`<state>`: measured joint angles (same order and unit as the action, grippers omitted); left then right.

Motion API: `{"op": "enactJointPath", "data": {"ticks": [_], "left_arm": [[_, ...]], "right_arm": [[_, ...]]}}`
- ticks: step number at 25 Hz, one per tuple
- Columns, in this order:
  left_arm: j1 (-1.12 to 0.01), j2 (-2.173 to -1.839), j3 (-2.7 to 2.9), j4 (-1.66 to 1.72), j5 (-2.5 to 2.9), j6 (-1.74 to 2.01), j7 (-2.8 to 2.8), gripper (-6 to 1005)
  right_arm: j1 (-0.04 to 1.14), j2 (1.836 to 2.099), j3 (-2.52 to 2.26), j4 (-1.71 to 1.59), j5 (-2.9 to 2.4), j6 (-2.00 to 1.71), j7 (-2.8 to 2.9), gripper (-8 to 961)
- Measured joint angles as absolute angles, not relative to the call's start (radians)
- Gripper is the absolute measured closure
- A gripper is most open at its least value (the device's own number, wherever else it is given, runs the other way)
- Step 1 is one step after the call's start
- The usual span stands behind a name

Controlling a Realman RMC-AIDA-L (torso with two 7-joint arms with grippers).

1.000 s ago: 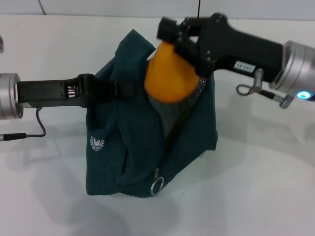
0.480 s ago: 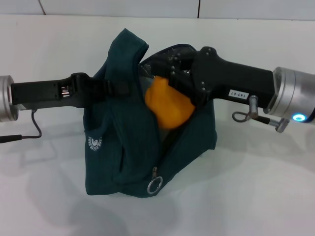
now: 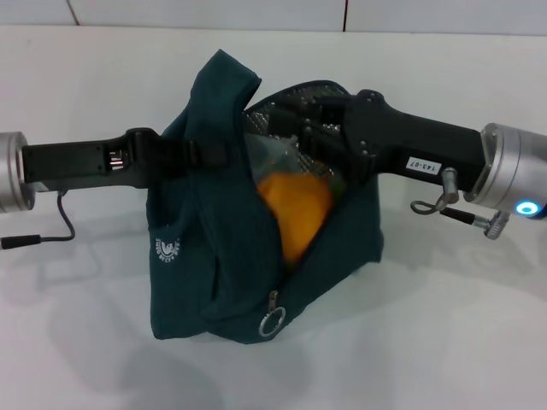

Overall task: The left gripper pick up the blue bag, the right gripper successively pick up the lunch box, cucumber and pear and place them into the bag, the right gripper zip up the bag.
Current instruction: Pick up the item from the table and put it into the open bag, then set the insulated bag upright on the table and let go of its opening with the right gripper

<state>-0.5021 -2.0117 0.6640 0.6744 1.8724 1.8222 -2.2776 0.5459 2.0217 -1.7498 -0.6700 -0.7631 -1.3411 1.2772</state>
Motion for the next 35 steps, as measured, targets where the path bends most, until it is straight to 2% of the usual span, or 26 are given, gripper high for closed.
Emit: {"op": "enactJointPath", "data": {"ticks": [8, 14, 19, 24, 35], "left_arm": [[-0.502, -2.011, 0.667, 0.67, 1.872, 1.827, -2.276, 924], [-0.505, -2.011, 0.667, 0.67, 1.871, 1.828, -2.275, 924], [-0.514, -2.018, 0.669, 0.67, 1.873, 1.83, -2.275, 923], [-0.521, -2.021, 0.669, 0.67, 1.874, 1.83, -2.271, 923], [-0.535, -2.026, 0.688, 0.67, 1.875, 1.828, -2.263, 922]], "right_arm": [[0.516, 2.015, -1.731, -0.624, -0.663, -1.354, 1.305, 760], [0.436, 2.011, -1.595, -0.551, -0.649, -1.437, 1.433, 563], [0.423, 1.989, -1.551, -0.425, -0.654, -1.456, 1.647, 353], [0.445, 1.981, -1.561, -0.343, -0.682, -1.473, 1.79, 356], [0.564, 2.009, -1.564, -0.242, -0.799, -1.44, 1.921, 359]]}}
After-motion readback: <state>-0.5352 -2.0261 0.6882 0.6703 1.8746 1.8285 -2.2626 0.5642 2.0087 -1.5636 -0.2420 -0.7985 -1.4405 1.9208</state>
